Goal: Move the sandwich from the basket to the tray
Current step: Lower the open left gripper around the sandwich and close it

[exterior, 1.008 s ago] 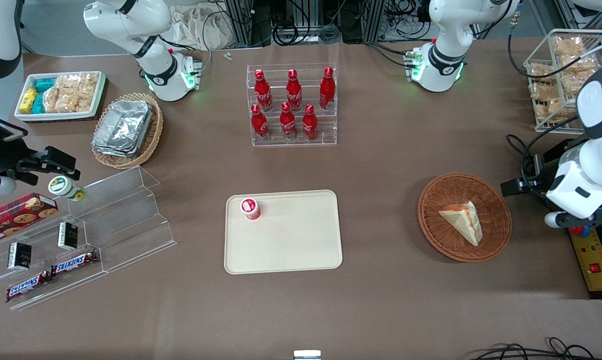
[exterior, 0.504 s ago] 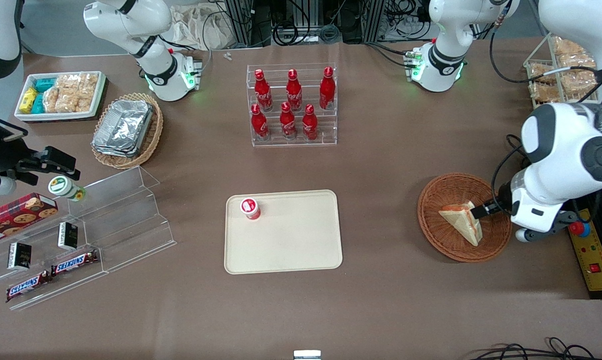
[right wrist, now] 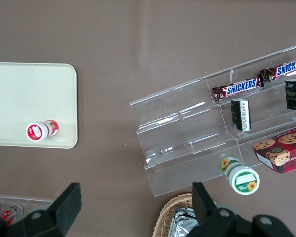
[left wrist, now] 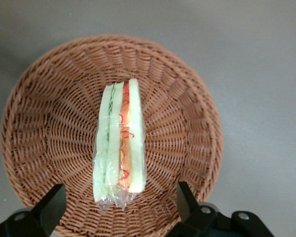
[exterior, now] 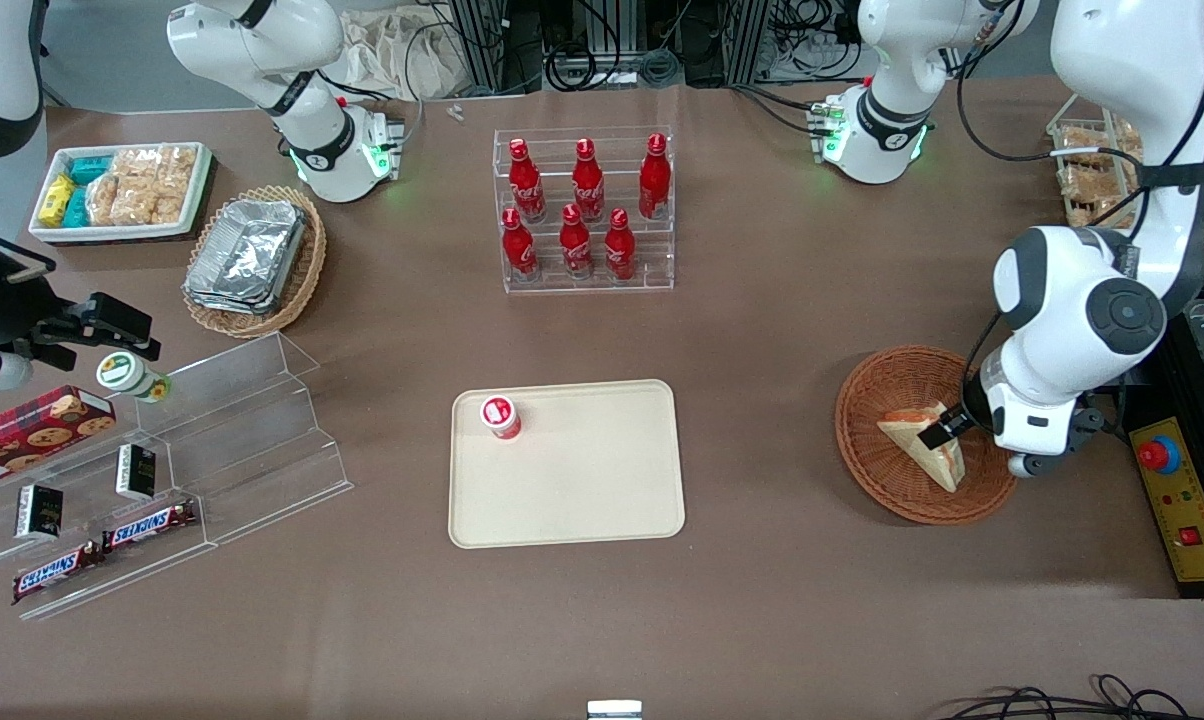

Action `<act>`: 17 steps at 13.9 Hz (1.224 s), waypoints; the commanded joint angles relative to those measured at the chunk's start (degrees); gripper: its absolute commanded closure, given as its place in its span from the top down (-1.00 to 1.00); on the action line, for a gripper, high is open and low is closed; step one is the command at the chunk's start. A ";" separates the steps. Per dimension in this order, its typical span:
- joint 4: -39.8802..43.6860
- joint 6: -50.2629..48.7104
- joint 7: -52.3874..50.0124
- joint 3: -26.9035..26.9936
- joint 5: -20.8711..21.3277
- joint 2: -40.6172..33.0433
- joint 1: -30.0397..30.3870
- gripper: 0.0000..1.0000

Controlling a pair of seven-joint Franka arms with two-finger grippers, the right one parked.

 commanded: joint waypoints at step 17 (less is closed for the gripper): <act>-4.94 13.68 -5.94 0.22 0.09 3.49 0.50 0.07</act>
